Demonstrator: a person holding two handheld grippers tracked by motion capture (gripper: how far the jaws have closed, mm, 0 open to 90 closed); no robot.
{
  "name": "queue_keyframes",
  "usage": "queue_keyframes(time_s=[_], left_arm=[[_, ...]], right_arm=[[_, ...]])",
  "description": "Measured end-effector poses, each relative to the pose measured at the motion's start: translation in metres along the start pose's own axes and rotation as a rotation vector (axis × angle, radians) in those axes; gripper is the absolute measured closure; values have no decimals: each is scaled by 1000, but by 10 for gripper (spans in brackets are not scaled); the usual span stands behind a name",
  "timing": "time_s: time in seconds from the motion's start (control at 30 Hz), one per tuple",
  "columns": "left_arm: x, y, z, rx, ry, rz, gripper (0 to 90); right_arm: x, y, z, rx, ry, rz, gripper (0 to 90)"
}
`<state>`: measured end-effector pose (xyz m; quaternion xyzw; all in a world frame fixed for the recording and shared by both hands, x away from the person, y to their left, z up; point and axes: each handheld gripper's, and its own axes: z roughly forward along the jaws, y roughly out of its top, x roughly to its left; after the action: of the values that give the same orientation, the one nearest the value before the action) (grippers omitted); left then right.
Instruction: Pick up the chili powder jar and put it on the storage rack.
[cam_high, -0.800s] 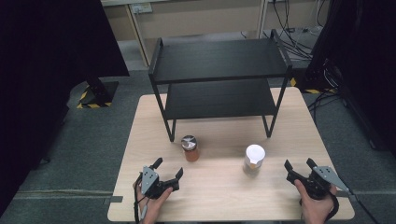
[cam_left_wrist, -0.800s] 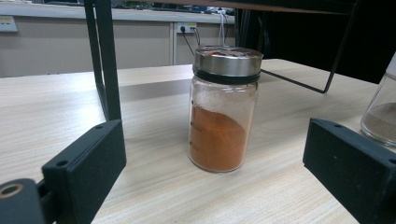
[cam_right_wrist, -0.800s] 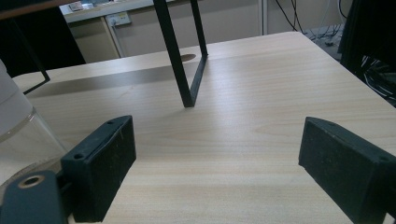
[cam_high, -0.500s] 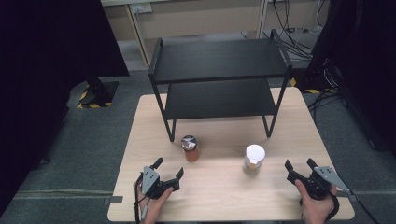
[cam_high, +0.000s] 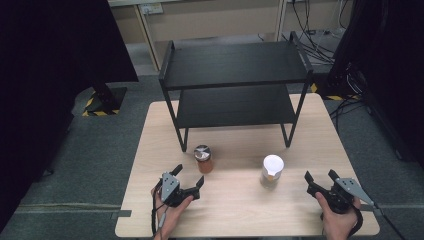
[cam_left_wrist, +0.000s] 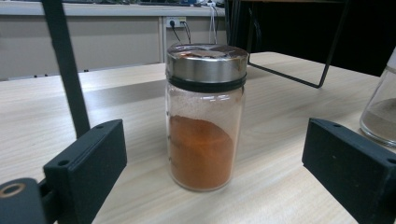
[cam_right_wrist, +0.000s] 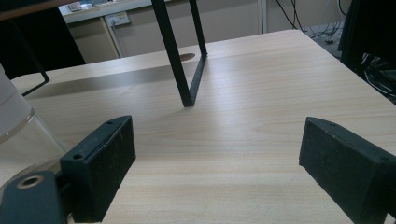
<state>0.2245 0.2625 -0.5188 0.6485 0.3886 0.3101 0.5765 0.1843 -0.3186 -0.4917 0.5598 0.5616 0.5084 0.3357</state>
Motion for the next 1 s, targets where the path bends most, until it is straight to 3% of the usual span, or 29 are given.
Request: queue_keyframes(time_s=[0.27, 0.43, 0.67, 0.77, 1.0], left_arm=[[-2, 9, 23, 33, -17, 16, 90], [-5, 15, 38, 54, -5, 8, 107], [-7, 19, 46, 73, 20, -12, 154], [-9, 21, 49, 79, 31, 6, 183], [-10, 23, 54, 88, 44, 4, 241]], right_arm=[[0, 1, 1, 6, 4, 3, 104], [-1, 1, 1, 5, 6, 4, 104], [-2, 2, 1, 9, 10, 9, 104], [-2, 2, 1, 12, 11, 12, 103], [-3, 2, 1, 10, 11, 15, 103]])
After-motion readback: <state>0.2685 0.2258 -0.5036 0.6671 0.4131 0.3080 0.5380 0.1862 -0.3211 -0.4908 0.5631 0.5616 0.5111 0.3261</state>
